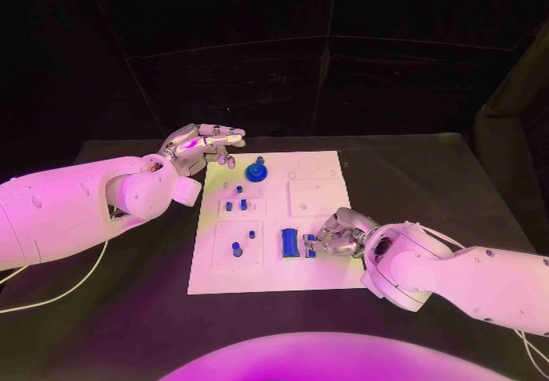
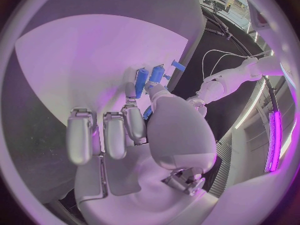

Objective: Assemble the parts on the task board

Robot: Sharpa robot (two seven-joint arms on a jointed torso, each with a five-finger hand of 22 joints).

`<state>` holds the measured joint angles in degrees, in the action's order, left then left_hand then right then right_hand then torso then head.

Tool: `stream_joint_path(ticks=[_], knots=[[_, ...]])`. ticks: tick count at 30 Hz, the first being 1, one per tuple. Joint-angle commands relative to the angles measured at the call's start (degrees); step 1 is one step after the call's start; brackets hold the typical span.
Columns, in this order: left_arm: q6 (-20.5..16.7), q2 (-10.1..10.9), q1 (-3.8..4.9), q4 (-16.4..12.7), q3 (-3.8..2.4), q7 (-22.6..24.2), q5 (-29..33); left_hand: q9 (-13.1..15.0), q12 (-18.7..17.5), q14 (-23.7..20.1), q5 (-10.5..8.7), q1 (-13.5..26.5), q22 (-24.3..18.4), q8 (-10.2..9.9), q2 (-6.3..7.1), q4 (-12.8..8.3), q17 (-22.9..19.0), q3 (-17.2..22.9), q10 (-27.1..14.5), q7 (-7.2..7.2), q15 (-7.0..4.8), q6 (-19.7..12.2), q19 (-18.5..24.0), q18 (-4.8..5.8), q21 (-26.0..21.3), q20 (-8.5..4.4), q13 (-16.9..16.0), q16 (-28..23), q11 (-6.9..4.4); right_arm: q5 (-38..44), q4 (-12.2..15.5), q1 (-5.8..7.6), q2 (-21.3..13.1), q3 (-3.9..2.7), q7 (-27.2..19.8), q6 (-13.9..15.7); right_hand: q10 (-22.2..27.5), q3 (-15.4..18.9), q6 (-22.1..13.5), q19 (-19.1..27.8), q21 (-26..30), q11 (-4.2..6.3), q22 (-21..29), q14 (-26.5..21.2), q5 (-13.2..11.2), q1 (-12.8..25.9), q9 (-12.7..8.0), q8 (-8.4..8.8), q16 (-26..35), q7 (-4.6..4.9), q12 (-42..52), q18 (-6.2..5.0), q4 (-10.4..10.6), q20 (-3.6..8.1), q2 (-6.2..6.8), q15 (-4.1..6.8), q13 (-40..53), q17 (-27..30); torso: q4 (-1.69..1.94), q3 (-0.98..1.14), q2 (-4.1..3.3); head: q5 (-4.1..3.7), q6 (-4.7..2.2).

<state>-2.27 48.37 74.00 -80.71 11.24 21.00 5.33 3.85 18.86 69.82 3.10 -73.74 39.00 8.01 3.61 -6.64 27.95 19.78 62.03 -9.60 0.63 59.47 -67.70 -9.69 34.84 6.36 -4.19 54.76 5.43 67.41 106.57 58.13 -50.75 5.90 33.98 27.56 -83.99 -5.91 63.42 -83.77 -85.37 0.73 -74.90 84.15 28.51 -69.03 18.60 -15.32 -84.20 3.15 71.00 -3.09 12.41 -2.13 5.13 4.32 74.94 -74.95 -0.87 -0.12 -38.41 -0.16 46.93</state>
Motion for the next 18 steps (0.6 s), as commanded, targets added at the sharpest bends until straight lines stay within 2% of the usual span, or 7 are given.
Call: stream_joint_path(ticks=[1,4,8,15,18], knots=[[0.71,0.03,0.08,-0.17,-0.04,0.46,-0.04,0.09,0.18,-0.35,-0.22,-0.10,-0.09,0.21,-0.52,0.00,-0.06,-0.47,-0.25,0.17,0.08,0.00,0.23,-0.78,-0.27,0.16,0.10,0.03,-0.04,3.28,0.02,0.07,0.22,-0.02,1.03,-1.61,-0.40,0.57,0.95,-0.89,-0.07,0.67,-5.51,3.83,0.21,0.77,0.54,-0.76,0.11,-0.25,-0.10,0.87,0.25,0.42,-0.15,0.56,2.63,-4.22,0.00,0.03,-0.01,-0.02,0.10],[0.71,0.06,0.08,-0.19,-0.04,0.44,-0.04,0.09,0.18,-0.35,-0.22,-0.10,-0.09,0.21,-0.52,0.00,-0.06,-0.47,-0.25,0.17,0.08,0.00,0.23,-0.78,-0.27,0.16,0.10,0.03,-0.04,4.18,-0.08,0.07,0.45,-0.02,1.27,-1.93,-0.40,1.19,1.23,-0.90,-0.05,0.86,-5.50,3.83,-0.06,1.20,1.00,-1.25,0.12,-0.46,-0.36,0.87,0.58,0.63,-0.16,0.76,2.49,-4.22,-0.01,0.01,0.01,-0.03,0.10],[0.72,0.09,0.08,-0.23,-0.04,0.41,-0.04,0.09,0.18,-0.35,-0.22,-0.10,-0.09,0.21,-0.52,0.00,-0.06,-0.47,-0.25,0.17,0.08,0.00,0.23,-0.78,-0.27,0.16,0.10,0.03,-0.04,4.94,-0.22,0.07,0.75,-0.02,1.53,-2.20,-0.46,2.29,1.14,-0.90,-0.02,1.01,-5.49,3.85,-2.01,1.76,1.65,-1.76,0.13,-0.60,-0.57,0.88,1.10,0.84,-0.26,0.92,2.39,-4.25,0.01,0.00,-0.01,-0.06,0.15],[0.74,0.10,0.09,-0.25,-0.04,0.37,-0.04,0.09,0.18,-0.35,-0.22,-0.10,-0.09,0.21,-0.52,0.00,-0.06,-0.47,-0.25,0.17,0.08,0.00,0.23,-0.78,-0.27,0.16,0.10,0.03,-0.04,5.77,-0.57,0.07,0.92,-0.02,1.83,-1.99,-0.53,3.94,0.87,-0.94,0.00,1.03,-5.53,3.85,-3.62,2.56,2.34,-2.25,0.17,-0.63,-0.73,0.89,1.93,0.94,-0.47,0.97,2.35,-4.23,-0.05,-0.01,0.02,-0.05,0.20],[0.74,0.11,0.09,-0.24,-0.04,0.35,-0.04,0.09,0.18,-0.35,-0.22,-0.10,-0.09,0.21,-0.52,0.00,-0.06,-0.47,-0.25,0.17,0.08,0.00,0.23,-0.78,-0.27,0.16,0.10,0.03,-0.04,6.08,-0.63,0.07,0.93,-0.02,1.84,-1.79,-0.57,5.18,0.66,-0.94,0.03,1.02,-5.53,3.85,-6.91,2.93,2.78,-2.53,0.19,-0.62,-0.76,0.89,2.42,0.94,-0.64,0.95,2.37,-4.21,-0.06,-0.01,0.01,-0.07,0.22]])
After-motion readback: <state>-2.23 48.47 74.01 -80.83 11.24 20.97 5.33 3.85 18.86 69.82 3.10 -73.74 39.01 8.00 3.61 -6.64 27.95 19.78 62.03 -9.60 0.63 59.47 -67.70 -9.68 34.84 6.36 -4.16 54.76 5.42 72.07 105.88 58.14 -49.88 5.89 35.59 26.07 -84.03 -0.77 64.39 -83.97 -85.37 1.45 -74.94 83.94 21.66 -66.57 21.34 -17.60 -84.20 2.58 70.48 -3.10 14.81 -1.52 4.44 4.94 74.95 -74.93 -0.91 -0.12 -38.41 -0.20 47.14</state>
